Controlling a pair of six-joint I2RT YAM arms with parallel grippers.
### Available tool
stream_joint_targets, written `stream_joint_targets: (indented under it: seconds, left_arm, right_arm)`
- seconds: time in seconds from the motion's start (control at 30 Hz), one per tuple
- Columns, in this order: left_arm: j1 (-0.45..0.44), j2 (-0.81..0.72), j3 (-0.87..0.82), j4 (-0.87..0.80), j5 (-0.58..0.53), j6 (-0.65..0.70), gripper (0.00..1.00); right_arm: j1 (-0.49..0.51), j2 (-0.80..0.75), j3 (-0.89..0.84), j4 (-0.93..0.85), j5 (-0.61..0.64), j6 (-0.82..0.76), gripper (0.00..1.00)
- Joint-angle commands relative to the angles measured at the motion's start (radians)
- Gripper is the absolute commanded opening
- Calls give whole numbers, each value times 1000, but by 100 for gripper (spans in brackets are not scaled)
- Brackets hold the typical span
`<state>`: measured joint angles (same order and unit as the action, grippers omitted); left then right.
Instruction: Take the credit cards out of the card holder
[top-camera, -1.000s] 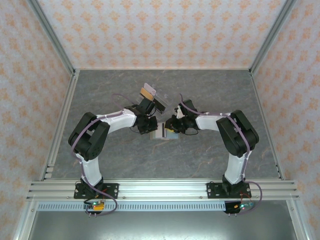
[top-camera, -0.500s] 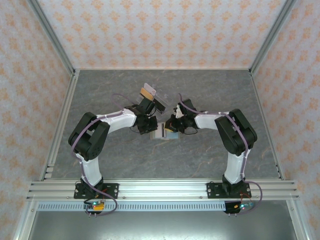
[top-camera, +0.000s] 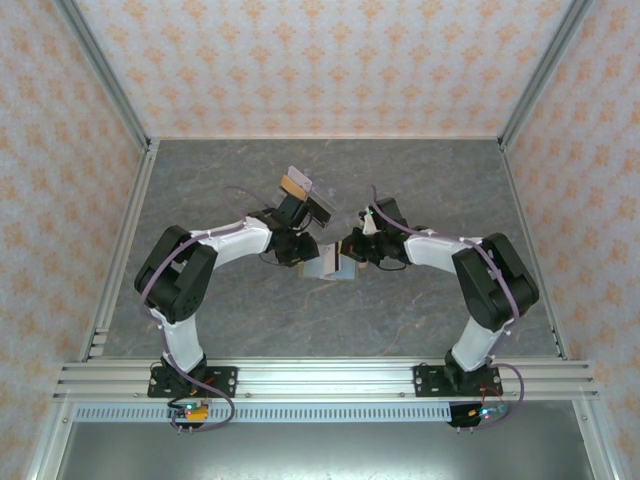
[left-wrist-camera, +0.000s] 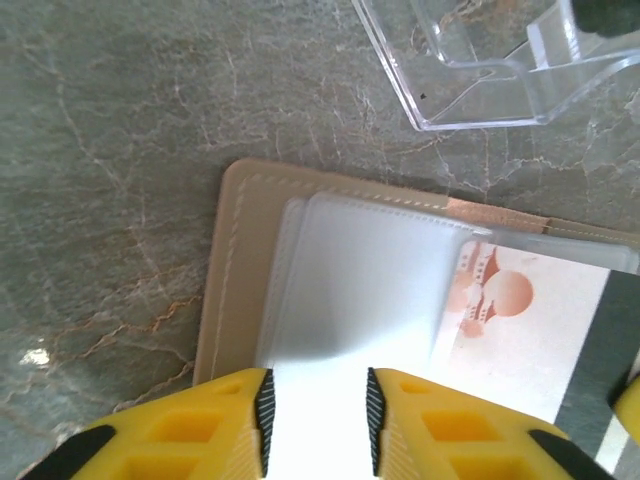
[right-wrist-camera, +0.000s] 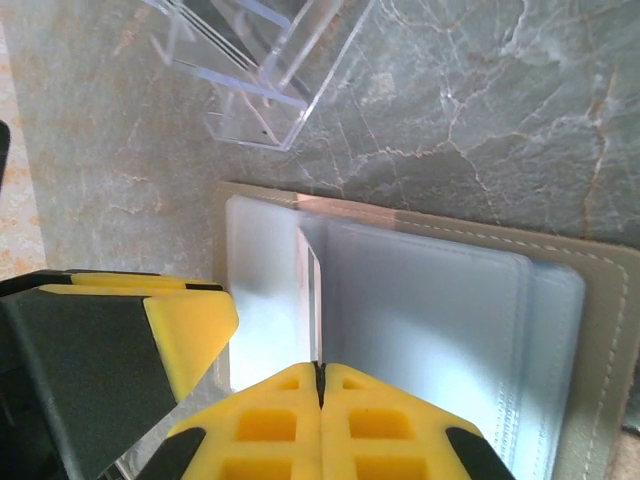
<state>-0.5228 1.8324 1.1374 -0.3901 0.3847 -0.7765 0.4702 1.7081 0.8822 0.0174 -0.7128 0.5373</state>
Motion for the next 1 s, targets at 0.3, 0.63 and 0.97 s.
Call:
stream_joint_targets:
  seconds: [0.3,0.63,0.97]
  left_arm:
    - [81,-220,-87,180,146,-33,68]
    - [135,-258,-194,523,401,-111,83]
    - [149,-293,-223,708,498,-167,59]
  right_arm:
    - [-50,-156,-40,107,-127,-64,0]
    - [-66,-194,-11,262,-332,30,0]
    - [-84,-182,14,346,-390,106,0]
